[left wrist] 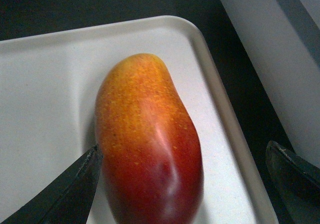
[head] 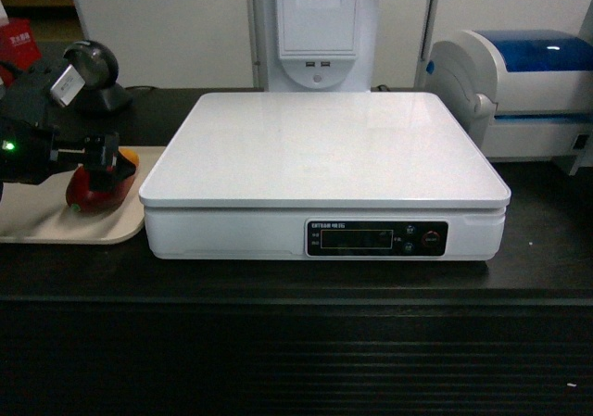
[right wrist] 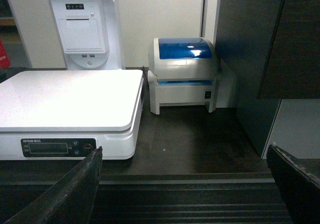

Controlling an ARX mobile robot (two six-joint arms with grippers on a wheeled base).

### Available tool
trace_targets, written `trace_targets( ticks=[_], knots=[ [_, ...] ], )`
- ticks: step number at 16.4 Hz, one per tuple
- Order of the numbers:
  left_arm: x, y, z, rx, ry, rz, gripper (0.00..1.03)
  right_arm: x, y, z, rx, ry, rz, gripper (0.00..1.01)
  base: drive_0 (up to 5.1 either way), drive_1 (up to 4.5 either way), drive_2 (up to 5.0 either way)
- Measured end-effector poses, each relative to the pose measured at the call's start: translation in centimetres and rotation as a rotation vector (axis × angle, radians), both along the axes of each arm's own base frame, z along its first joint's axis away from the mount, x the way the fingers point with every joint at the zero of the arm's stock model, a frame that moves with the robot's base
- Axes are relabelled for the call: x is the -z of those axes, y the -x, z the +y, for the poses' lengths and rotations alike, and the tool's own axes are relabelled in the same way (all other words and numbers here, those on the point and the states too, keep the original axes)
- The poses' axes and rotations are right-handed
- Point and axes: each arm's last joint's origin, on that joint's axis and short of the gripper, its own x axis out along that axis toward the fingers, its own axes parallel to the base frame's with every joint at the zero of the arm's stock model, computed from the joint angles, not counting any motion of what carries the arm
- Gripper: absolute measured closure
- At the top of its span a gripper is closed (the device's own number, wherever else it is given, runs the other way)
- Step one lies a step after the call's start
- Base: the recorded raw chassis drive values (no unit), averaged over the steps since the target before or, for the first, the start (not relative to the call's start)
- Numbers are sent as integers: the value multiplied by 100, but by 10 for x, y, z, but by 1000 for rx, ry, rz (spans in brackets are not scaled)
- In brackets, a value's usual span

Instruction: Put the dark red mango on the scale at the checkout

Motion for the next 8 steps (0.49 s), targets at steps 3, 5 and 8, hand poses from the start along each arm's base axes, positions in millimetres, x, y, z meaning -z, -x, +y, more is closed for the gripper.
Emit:
trace_targets(
  ticks=[3,5,8],
  knots=[
    [-3,-8,3,-9,-7,-6,5,0,0,0,0,0,0,3,0,0,0],
    [-5,-16,5,-15,-13,-16,5,0,0,0,0,0,0,3,0,0,0],
    [3,-27,8,-24,-53,-18,5,0,0,0,0,0,0,3,0,0,0]
  ],
)
